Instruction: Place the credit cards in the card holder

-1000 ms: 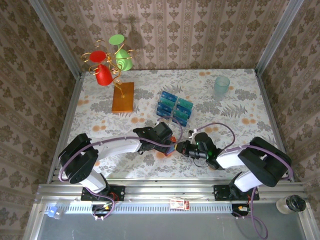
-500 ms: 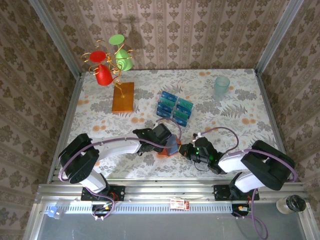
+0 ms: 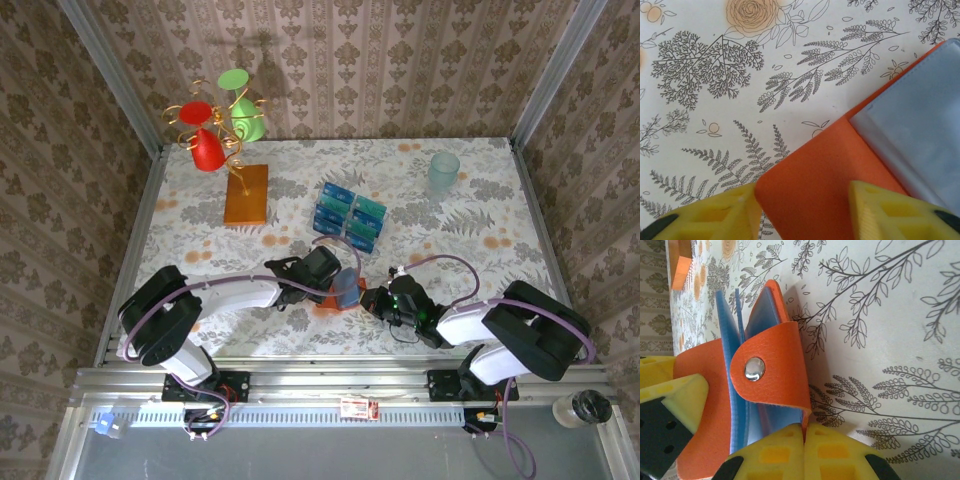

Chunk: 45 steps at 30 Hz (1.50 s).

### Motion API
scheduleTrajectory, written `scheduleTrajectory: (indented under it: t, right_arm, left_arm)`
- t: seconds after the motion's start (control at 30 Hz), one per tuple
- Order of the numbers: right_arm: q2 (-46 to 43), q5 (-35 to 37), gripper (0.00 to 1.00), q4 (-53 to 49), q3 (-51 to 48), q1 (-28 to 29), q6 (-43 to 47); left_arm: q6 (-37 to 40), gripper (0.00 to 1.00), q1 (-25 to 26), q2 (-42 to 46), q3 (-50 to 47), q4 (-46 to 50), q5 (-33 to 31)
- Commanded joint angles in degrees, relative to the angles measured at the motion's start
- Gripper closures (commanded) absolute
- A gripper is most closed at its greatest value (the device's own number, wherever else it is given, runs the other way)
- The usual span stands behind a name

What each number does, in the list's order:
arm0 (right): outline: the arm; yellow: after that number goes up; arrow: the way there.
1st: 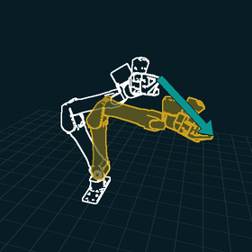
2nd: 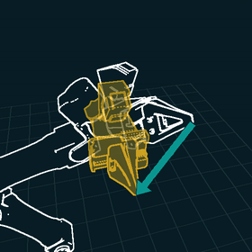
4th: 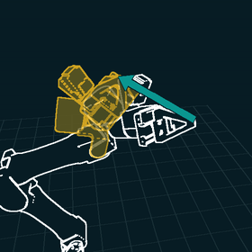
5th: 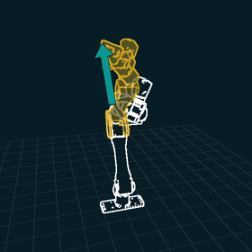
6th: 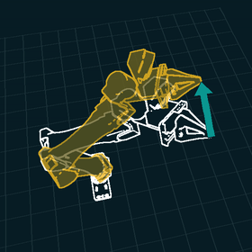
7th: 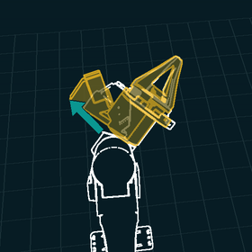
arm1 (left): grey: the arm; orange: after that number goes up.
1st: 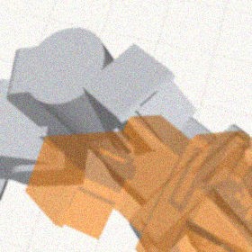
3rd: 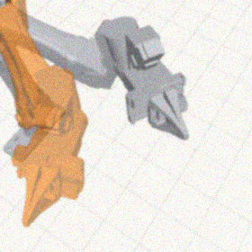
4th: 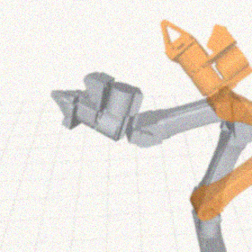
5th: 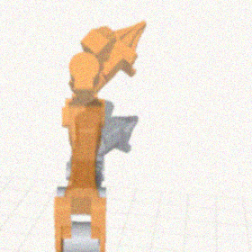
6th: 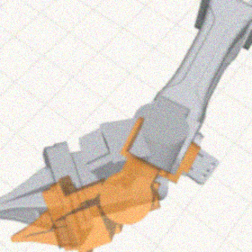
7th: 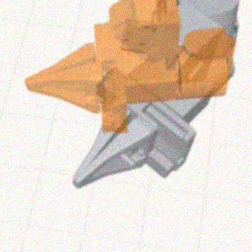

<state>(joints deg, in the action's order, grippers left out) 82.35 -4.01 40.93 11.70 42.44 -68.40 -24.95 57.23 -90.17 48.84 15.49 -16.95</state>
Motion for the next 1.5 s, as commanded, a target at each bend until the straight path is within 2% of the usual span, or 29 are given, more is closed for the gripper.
scheduleTrajectory:
  t: [0.0,0.13,0.3,0.43,0.67,0.9,1.17,1.47]
  right_arm:
    - [1.16,2.81,1.00,-0.33,-0.45,0.53,-0.97]
    - [1.62,2.78,1.00,-0.16,-0.26,0.48,-1.07]
    - [1.78,2.66,1.00,-0.58,-0.01,0.59,-1.04]
    - [2.06,2.52,1.00,-0.59,0.11,0.63,-1.18]
    - [2.51,1.75,1.00,-0.59,0.79,0.59,-0.96]
    - [2.73,1.04,1.00,-0.57,1.34,0.65,-0.96]
    - [-1.27,0.66,0.78,-6.39,2.68,0.42,0.81]
    - [-11.48,-0.57,0.70,-15.29,2.27,-4.02,3.01]
  left_arm:
    - [-1.98,0.55,-0.93,-0.29,-1.68,-2.27,3.61]
    - [-2.85,0.61,-1.85,0.31,-2.73,-3.58,4.77]
    - [-3.14,0.76,-2.57,1.44,-3.34,-4.37,5.58]
    - [-3.10,0.81,-2.89,2.20,-3.50,-4.66,5.95]
    - [-1.97,0.70,-2.78,-0.40,0.30,-0.21,5.60]
    - [1.25,0.71,-0.87,-5.89,6.08,6.44,0.46]
    - [3.86,0.73,0.78,-8.62,8.82,8.51,-2.81]
    - [5.28,0.75,0.84,-8.27,9.26,8.84,-3.86]
